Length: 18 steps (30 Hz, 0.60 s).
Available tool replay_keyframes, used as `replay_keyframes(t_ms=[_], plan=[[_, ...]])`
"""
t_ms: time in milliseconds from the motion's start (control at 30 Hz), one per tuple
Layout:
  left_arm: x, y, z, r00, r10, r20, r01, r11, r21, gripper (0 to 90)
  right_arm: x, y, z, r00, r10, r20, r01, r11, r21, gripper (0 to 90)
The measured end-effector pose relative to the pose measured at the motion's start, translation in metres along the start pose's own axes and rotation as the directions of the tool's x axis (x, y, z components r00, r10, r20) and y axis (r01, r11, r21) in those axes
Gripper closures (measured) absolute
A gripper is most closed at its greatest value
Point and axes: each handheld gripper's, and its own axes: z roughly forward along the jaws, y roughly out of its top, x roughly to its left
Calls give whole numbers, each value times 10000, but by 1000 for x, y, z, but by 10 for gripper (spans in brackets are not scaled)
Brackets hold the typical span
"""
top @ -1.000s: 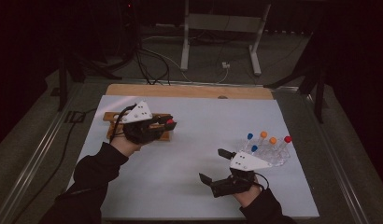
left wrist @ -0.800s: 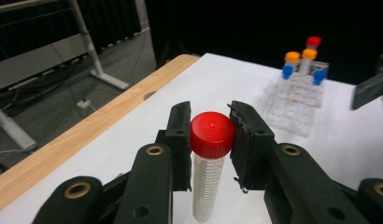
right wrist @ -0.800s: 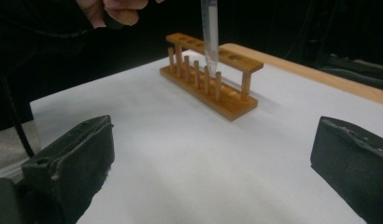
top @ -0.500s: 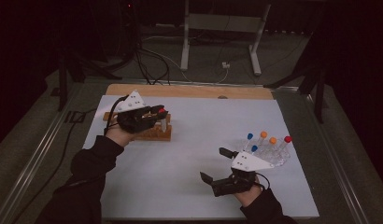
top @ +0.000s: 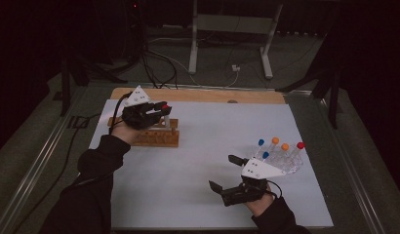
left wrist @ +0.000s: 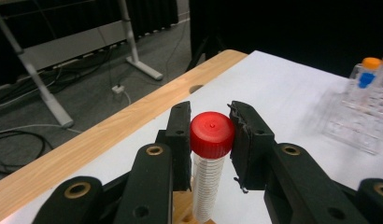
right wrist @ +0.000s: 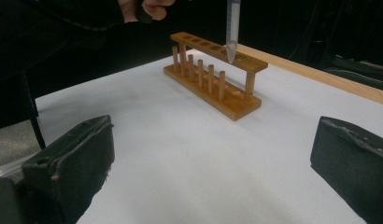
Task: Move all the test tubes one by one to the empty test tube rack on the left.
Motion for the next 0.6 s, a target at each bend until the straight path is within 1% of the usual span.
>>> replay_keyframes(t_ms=[67,200,267,333,433,500,533,600], plan=[[3,1,2,10000,22,-43,-22,10000,52,717,0,0,0,10000,-20,-1,20,10000,6,0],[9,4,4,9998,-122,-130,122,9999,36,717,0,0,0,10000,-26,-16,26,10000,53,0],[12,4,4,9996,-80,-270,80,10000,25,718,0,0,0,10000,0,-23,0,10000,47,0],[16,5,4,9992,-126,-389,126,9999,0,718,-1,0,-1,10000,42,-26,-42,10000,22,0],[22,4,5,9982,-327,-511,323,9994,-100,717,-1,-1,0,10000,22,-34,-22,10000,56,0],[26,3,7,9975,-395,-585,390,9992,-91,717,-1,-1,0,10000,41,-48,-41,10000,78,0],[27,2,8,9969,-380,-688,378,9993,-55,717,-1,-1,0,10000,43,-36,-43,9999,116,0],[31,-1,11,9960,-524,-729,522,9986,-45,717,-1,-2,0,10000,47,-55,-46,9999,116,0]])
